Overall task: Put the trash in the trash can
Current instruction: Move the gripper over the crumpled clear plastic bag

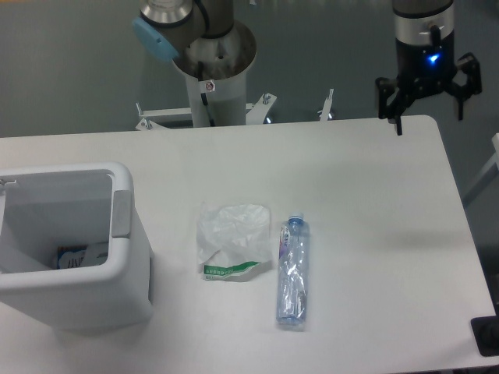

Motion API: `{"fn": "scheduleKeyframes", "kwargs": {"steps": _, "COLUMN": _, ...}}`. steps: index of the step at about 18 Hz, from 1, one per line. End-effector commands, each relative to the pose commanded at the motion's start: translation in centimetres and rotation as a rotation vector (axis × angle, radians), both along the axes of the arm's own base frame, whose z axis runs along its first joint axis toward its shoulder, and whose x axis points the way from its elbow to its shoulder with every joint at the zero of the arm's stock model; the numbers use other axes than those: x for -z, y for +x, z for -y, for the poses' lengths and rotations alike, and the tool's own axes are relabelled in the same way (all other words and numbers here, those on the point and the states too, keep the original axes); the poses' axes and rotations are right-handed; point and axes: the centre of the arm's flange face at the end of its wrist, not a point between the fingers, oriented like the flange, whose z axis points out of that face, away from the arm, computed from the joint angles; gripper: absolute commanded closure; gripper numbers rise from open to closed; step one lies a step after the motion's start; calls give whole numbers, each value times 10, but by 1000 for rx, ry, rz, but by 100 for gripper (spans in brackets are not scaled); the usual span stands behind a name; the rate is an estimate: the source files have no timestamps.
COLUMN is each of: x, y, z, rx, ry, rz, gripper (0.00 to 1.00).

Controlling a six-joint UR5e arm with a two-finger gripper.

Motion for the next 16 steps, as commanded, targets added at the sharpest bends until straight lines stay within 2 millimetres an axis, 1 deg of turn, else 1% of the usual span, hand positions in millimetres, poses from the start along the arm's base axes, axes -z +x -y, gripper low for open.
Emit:
{"fn": "scheduleKeyframes", "kwargs": {"steps": 4, "x": 1, "y": 0, "z": -3, "rx": -1, "ry": 2, "rz": -2, "gripper": 0}}
{"fn": "scheduleKeyframes", "kwargs": {"steps": 8, "x": 13, "y": -3, "z": -9, "rx": 4, "ry": -1, "rz": 19, "gripper": 0}}
{"fn": "scheduleKeyframes", "kwargs": {"steps": 9, "x": 23, "y": -8, "z": -12, "rx": 4, "ry": -6, "rz": 37, "gripper": 0}}
{"fn": "scheduleKeyframes", "kwargs": {"steps": 10, "x": 30, "y": -11, "z": -13, "rx": 4, "ry": -8, "rz": 47, "gripper": 0}}
{"fn": "scheduleKeyframes", "kwargs": {"steps": 11, "x": 40, "y": -10, "z": -19, "rx": 15, "ry": -14, "rz": 65, "gripper": 0}}
{"fn": "scheduleKeyframes", "kwargs": {"steps": 13, "x": 57, "y": -8, "z": -24, "rx": 20, "ry": -16, "rz": 77, "gripper": 0}}
{"fn": "scheduleKeyframes", "kwargs": {"steps": 15, "x": 77, "y": -9, "z": -39, "rx": 4, "ry": -7, "rz": 92, "gripper": 0}}
{"fn": "scheduleKeyframes", "kwargs": {"steps": 16, "x": 89, "y": -9, "z": -49, "rx": -12, "ry": -1, "rz": 109, "gripper": 0}}
